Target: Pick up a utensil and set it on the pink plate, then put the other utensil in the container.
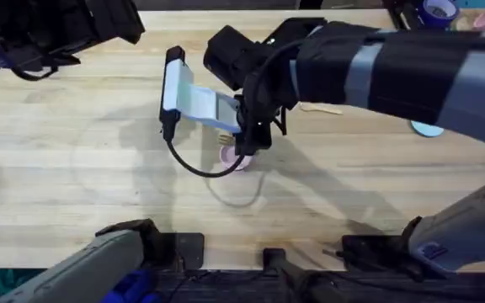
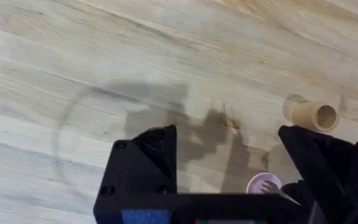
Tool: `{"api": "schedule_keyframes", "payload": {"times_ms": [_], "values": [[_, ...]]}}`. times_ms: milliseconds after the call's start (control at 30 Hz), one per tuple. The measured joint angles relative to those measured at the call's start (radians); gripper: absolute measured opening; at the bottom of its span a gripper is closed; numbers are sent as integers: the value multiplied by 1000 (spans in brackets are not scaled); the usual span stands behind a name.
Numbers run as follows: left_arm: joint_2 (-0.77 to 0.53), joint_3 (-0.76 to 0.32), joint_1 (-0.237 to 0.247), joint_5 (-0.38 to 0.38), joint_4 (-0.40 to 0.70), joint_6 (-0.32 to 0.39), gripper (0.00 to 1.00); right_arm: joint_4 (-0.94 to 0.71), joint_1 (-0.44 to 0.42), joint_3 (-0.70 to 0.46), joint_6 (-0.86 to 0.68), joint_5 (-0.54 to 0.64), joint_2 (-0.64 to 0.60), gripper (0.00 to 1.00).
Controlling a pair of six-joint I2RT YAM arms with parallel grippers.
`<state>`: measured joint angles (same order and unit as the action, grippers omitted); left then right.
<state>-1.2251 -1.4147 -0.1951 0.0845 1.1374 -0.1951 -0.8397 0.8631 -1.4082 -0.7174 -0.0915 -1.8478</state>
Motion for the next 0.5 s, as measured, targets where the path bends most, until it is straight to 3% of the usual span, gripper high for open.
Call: {"api": "schedule_keyframes", "payload": {"times_ms": [500], "values": [[0,0,0,0,0,0,992,41,26,0,4,-19,-33,31]]}}
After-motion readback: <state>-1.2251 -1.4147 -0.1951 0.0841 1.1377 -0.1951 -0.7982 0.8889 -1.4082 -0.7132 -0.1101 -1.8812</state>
